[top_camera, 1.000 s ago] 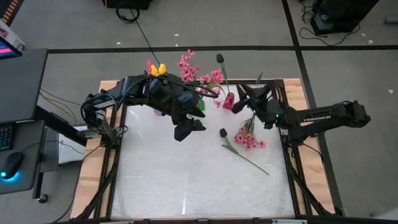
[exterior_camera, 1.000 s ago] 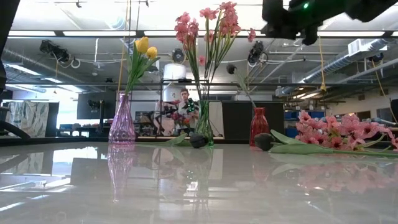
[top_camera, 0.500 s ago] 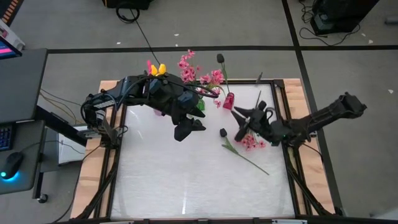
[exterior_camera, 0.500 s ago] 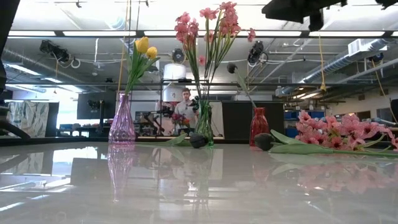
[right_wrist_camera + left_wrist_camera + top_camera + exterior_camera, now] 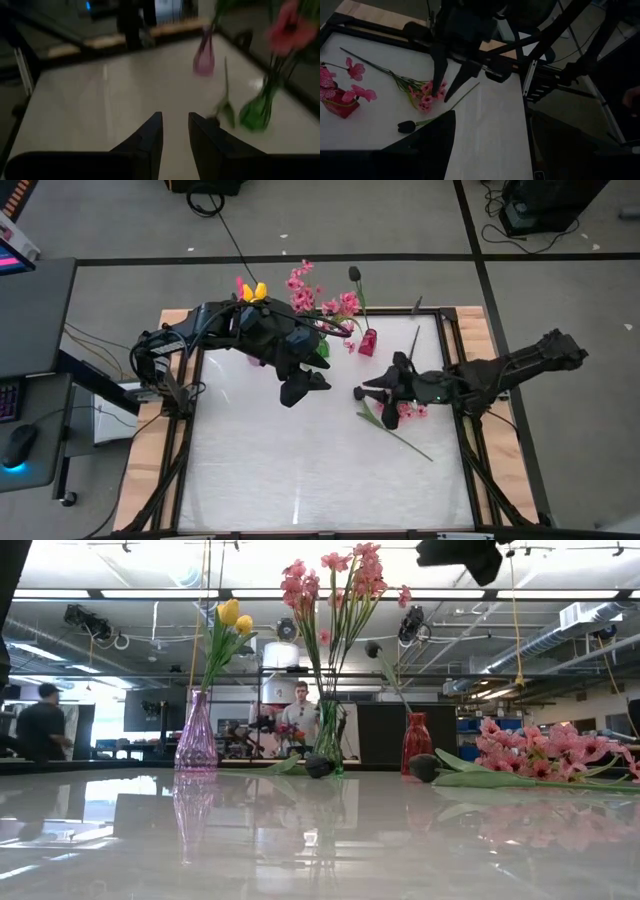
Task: Sort flowers into vase by color
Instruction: Put the middle black flower into the red vase
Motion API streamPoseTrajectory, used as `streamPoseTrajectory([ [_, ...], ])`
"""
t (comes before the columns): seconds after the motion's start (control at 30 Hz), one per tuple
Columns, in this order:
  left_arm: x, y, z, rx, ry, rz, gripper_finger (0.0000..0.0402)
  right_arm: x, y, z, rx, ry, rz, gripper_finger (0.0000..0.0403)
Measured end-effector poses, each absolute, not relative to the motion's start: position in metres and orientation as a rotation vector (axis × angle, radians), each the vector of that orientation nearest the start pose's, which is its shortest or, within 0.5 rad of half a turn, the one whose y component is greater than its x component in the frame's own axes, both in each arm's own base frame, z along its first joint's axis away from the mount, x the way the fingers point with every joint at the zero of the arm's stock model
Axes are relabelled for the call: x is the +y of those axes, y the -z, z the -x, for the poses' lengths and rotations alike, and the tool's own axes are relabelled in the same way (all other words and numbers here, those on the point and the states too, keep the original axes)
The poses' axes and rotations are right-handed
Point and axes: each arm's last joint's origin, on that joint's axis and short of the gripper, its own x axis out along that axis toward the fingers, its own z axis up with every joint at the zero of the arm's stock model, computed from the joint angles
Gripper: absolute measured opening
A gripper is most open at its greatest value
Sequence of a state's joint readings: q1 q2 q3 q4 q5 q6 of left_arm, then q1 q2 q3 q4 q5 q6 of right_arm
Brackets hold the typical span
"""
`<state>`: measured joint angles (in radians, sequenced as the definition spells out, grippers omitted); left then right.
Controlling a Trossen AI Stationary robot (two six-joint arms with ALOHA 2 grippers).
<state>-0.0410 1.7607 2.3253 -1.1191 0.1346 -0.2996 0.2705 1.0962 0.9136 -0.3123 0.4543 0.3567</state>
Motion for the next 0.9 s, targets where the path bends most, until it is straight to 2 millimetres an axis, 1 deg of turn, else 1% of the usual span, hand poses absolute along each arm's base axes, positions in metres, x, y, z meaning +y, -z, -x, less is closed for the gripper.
streamPoseTrajectory([
  [0.1, -0.017, -0.494, -0.326, 0.576, 0.087, 0.317, 0.0268, 0.043, -0.303, -0.231, 0.538, 0.255, -0.223, 0.0103],
  [0.33, -0.017, -0.494, -0.326, 0.576, 0.087, 0.317, 0.0268, 0.036, -0.277, -0.241, 0.753, 0.263, -0.388, 0.0103],
  [0.47, -0.017, -0.494, -0.326, 0.576, 0.087, 0.317, 0.0268, 0.037, -0.260, -0.249, 0.856, 0.271, -0.454, 0.0103],
  [0.7, -0.017, -0.494, -0.326, 0.576, 0.087, 0.317, 0.0268, 0.042, -0.229, -0.255, 1.090, 0.295, -0.536, 0.0103],
  [0.9, -0.017, -0.494, -0.326, 0.576, 0.087, 0.317, 0.0268, 0.047, -0.211, -0.262, 1.183, 0.289, -0.532, 0.0103],
])
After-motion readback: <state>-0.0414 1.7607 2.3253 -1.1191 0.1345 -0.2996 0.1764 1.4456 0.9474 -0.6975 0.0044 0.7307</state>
